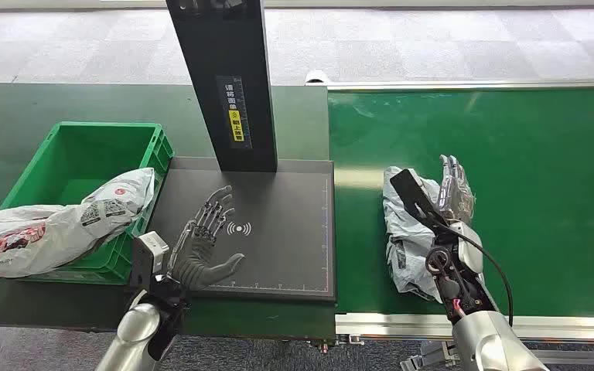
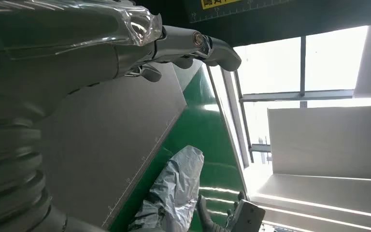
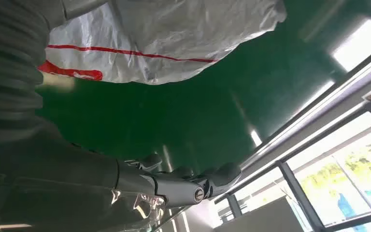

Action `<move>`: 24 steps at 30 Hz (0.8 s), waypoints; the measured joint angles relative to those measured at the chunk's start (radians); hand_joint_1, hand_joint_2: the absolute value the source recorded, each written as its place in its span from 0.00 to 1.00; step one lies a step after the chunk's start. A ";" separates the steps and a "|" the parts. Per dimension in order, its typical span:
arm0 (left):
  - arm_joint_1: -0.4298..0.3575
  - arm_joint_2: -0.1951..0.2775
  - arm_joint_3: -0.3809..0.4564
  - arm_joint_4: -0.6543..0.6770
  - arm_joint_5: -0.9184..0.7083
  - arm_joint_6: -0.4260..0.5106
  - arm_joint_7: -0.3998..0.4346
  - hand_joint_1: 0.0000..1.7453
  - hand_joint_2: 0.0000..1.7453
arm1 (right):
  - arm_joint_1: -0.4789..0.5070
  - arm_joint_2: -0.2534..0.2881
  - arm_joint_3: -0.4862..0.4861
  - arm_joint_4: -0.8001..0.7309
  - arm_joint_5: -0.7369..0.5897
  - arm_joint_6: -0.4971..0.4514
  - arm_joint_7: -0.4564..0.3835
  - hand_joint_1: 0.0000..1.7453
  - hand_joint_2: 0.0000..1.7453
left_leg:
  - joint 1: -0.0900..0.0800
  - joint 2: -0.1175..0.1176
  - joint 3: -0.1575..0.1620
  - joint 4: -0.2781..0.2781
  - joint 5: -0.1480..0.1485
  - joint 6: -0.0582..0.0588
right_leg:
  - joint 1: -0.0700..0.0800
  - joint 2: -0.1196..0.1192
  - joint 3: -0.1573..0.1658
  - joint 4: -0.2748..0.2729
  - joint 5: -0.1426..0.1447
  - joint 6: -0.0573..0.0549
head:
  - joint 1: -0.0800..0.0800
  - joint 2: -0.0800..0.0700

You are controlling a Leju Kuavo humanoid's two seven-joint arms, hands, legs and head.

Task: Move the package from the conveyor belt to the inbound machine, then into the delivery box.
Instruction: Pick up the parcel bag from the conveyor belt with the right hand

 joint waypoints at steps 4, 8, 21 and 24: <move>-0.001 -0.003 0.003 -0.001 -0.005 -0.003 0.006 0.00 1.00 | -0.006 -0.013 -0.030 0.043 0.018 0.032 0.023 0.00 1.00 | 0.000 0.000 0.000 0.000 0.000 0.000 | 0.000 0.000 0.000 0.000 0.000 0.000 | 0.000 0.000; -0.004 -0.004 0.005 -0.002 -0.006 -0.004 0.008 0.00 1.00 | -0.008 -0.021 -0.051 0.073 0.023 0.036 0.025 0.00 1.00 | 0.000 0.000 0.000 0.000 0.000 0.000 | 0.000 0.000 0.000 0.000 0.000 0.000 | 0.000 0.000; -0.007 -0.010 0.005 -0.001 -0.007 -0.007 0.009 0.00 1.00 | -0.019 -0.026 -0.075 0.119 0.033 0.068 0.060 0.00 1.00 | 0.000 0.000 0.000 0.000 0.000 0.000 | 0.000 0.000 0.000 0.000 0.000 0.000 | 0.000 0.000; -0.010 -0.011 0.005 0.002 -0.009 -0.010 0.010 0.00 1.00 | -0.020 -0.031 -0.090 0.140 0.046 0.110 0.104 0.00 1.00 | 0.000 0.000 0.000 0.000 0.000 0.000 | 0.000 0.000 0.000 0.000 0.000 0.000 | 0.000 0.000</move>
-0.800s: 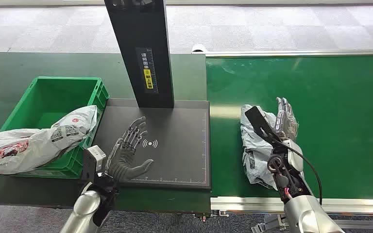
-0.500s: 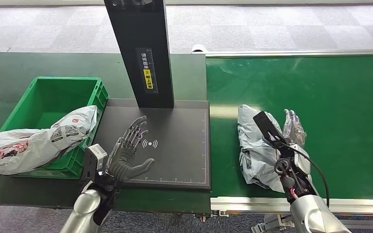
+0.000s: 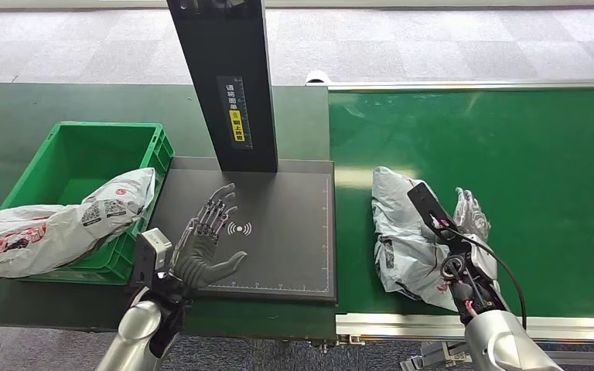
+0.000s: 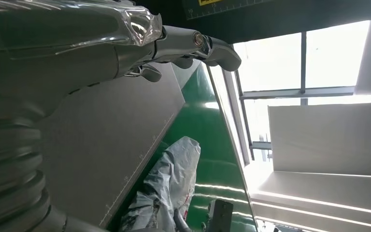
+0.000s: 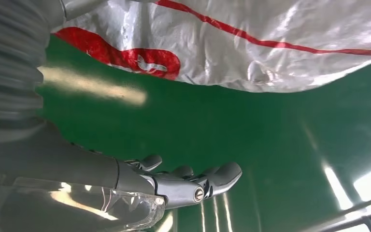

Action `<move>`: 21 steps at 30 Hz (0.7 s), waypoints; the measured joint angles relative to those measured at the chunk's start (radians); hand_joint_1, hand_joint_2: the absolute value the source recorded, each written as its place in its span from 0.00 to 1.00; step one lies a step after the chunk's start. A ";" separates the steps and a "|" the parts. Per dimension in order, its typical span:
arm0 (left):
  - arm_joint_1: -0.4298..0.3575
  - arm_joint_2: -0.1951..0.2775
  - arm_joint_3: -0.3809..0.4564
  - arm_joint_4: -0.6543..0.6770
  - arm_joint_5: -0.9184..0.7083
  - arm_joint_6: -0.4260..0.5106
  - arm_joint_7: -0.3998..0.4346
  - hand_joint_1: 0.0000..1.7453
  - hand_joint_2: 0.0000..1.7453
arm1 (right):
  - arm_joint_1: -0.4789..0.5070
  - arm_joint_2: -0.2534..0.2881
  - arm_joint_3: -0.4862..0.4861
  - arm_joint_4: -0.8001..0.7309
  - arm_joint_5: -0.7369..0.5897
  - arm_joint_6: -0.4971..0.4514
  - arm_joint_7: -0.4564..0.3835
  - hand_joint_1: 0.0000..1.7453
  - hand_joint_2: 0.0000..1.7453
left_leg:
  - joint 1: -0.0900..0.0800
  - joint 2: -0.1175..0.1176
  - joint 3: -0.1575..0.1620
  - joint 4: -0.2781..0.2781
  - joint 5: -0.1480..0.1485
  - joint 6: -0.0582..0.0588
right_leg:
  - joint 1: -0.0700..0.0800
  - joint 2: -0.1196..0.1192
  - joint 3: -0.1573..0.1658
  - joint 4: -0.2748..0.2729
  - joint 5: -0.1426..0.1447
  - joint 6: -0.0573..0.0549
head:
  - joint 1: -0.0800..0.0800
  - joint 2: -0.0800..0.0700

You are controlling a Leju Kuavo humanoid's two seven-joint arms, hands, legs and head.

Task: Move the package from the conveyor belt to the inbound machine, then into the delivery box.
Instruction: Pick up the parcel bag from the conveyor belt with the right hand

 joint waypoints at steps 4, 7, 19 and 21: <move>-0.008 -0.006 0.000 0.006 -0.005 -0.001 0.000 0.00 1.00 | -0.009 -0.005 -0.016 0.037 0.020 0.056 0.036 0.00 1.00 | 0.000 0.000 0.000 0.000 0.000 0.000 | 0.000 0.000 0.000 0.000 0.000 0.000 | 0.000 0.000; -0.014 -0.009 0.000 0.010 -0.009 -0.002 0.002 0.00 1.00 | -0.022 -0.007 -0.026 0.062 0.043 0.077 0.073 0.00 1.00 | 0.000 0.000 0.000 0.000 0.000 0.000 | 0.000 0.000 0.000 0.000 0.000 0.000 | 0.000 0.000; -0.015 -0.010 0.001 0.019 -0.009 -0.009 0.003 0.00 1.00 | -0.041 -0.008 -0.036 0.116 0.068 0.132 0.103 0.00 1.00 | 0.000 0.000 0.000 0.000 0.000 0.000 | 0.000 0.000 0.000 0.000 0.000 0.000 | 0.000 0.000; -0.015 -0.010 0.001 0.019 -0.009 -0.009 0.003 0.00 1.00 | -0.042 -0.006 -0.039 0.119 0.068 0.142 0.099 0.00 1.00 | 0.000 0.000 0.000 0.000 0.000 0.000 | 0.000 0.000 0.001 0.000 0.000 0.000 | 0.000 0.000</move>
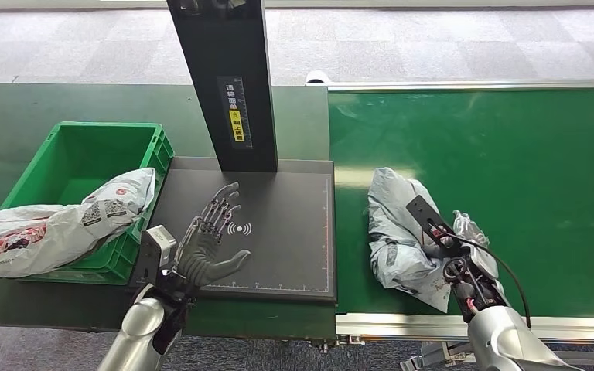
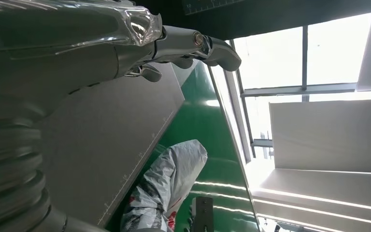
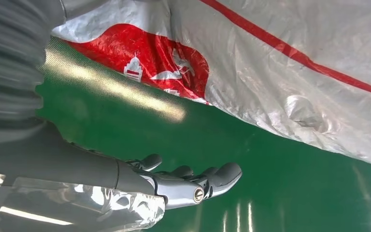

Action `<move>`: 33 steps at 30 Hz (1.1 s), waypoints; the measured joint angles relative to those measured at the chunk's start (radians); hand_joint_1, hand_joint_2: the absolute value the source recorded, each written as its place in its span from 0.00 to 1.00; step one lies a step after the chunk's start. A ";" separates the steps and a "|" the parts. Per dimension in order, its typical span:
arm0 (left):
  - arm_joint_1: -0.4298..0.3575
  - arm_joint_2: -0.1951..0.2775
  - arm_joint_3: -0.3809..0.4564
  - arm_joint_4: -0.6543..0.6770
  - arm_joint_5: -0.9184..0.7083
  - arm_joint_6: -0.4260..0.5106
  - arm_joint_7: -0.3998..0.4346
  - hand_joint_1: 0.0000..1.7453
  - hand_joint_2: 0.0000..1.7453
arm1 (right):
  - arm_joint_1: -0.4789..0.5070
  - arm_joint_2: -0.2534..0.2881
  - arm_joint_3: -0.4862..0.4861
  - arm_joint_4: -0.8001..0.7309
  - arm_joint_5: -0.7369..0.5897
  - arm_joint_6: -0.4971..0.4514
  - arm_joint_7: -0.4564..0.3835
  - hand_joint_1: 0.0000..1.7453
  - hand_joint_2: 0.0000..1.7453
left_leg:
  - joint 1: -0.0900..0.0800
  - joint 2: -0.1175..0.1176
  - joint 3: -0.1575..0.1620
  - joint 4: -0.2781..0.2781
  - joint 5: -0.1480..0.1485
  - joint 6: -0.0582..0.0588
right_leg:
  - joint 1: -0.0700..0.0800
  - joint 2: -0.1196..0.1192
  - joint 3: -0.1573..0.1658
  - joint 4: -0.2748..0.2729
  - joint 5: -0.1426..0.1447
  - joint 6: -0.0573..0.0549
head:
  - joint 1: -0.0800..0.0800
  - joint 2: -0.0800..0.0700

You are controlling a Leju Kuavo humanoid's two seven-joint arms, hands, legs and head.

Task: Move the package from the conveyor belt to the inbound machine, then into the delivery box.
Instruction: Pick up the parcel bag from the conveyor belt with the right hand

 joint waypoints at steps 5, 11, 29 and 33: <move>0.000 0.000 0.000 0.000 0.000 0.001 0.000 0.00 1.00 | -0.009 0.009 -0.008 0.004 0.010 0.047 -0.020 0.03 1.00 | 0.000 0.000 0.000 0.000 0.000 0.000 | 0.000 0.000 0.000 0.000 0.000 0.000 | 0.000 0.000; 0.001 0.000 0.002 0.001 -0.002 0.006 -0.001 0.00 1.00 | -0.017 0.019 -0.010 0.010 0.021 0.109 -0.075 0.99 1.00 | 0.000 0.000 0.000 0.000 0.000 0.000 | 0.000 0.000 0.000 0.000 0.000 0.000 | 0.000 0.000; 0.020 0.000 0.019 -0.015 -0.001 0.005 -0.005 0.00 1.00 | -0.021 0.050 -0.046 0.007 0.004 0.045 -0.229 1.00 1.00 | 0.000 0.000 0.000 0.000 0.000 0.000 | 0.000 0.000 0.000 0.000 0.000 0.000 | 0.000 0.000; 0.020 0.000 0.023 -0.015 0.001 0.008 -0.011 0.00 1.00 | -0.022 0.056 -0.051 0.004 0.001 0.045 -0.244 1.00 1.00 | 0.000 -0.001 0.000 0.000 0.000 0.000 | 0.000 0.000 0.000 0.000 0.000 0.000 | 0.000 0.000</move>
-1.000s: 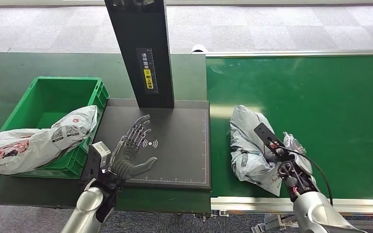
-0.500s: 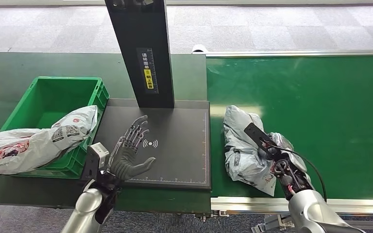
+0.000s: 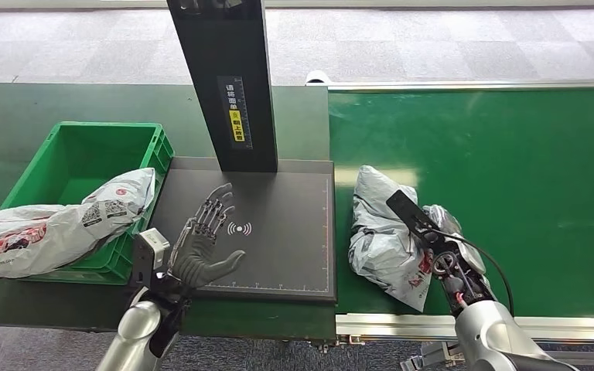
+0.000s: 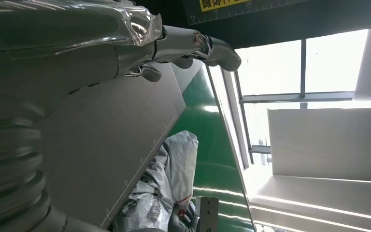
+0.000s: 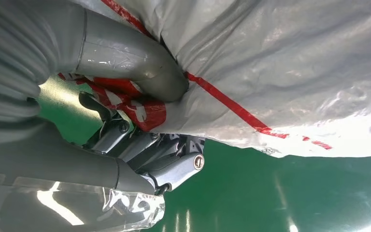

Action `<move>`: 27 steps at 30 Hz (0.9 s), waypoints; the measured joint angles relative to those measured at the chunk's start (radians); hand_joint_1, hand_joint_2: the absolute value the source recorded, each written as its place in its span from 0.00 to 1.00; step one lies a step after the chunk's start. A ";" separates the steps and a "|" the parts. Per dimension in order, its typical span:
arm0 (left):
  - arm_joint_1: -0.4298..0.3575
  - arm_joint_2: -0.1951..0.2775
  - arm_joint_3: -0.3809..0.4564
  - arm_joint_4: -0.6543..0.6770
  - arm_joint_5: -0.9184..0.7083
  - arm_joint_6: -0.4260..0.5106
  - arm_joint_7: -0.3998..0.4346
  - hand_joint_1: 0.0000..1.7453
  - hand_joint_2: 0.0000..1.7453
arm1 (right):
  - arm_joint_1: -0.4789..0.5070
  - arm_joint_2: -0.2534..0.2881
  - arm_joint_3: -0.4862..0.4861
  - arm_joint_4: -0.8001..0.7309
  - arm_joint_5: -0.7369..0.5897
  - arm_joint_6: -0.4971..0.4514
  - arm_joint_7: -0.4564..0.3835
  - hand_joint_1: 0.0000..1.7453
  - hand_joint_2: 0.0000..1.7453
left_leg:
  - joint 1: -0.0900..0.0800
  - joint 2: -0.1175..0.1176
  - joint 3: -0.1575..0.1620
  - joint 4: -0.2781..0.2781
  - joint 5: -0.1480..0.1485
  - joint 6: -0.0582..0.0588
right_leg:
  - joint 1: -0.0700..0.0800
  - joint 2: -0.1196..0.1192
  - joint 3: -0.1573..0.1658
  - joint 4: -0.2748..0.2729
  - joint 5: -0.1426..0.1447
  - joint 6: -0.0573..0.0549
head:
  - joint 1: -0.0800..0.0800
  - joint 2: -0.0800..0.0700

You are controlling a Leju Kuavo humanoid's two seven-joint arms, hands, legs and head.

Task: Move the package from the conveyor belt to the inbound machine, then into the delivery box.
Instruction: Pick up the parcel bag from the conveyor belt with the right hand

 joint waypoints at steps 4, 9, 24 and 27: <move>0.000 0.000 0.003 0.000 0.004 0.004 -0.005 0.00 1.00 | -0.001 0.004 -0.006 -0.004 -0.004 -0.016 -0.014 1.00 1.00 | 0.000 0.000 0.000 0.000 0.000 0.000 | 0.000 0.000 0.000 0.000 0.000 0.000 | 0.000 0.000; 0.006 0.001 0.010 -0.002 0.010 0.008 -0.012 0.00 1.00 | 0.000 0.009 -0.019 -0.031 -0.033 -0.089 -0.088 1.00 1.00 | 0.000 0.000 0.000 0.000 0.000 0.000 | 0.000 0.000 0.000 0.000 0.000 0.000 | 0.000 0.000; 0.013 0.003 0.012 -0.002 0.020 0.011 -0.030 0.00 1.00 | 0.096 0.047 -0.063 -0.313 -0.220 -0.290 -0.315 1.00 1.00 | 0.000 0.000 -0.001 0.000 0.000 0.000 | 0.000 0.000 -0.001 0.000 0.000 0.000 | 0.000 0.000; 0.011 0.003 0.012 0.003 0.020 0.010 -0.032 0.00 1.00 | 0.130 0.056 -0.066 -0.412 -0.235 -0.299 -0.325 1.00 1.00 | 0.000 0.001 -0.001 0.000 0.000 0.000 | 0.000 0.000 -0.001 0.000 0.000 0.000 | 0.000 0.000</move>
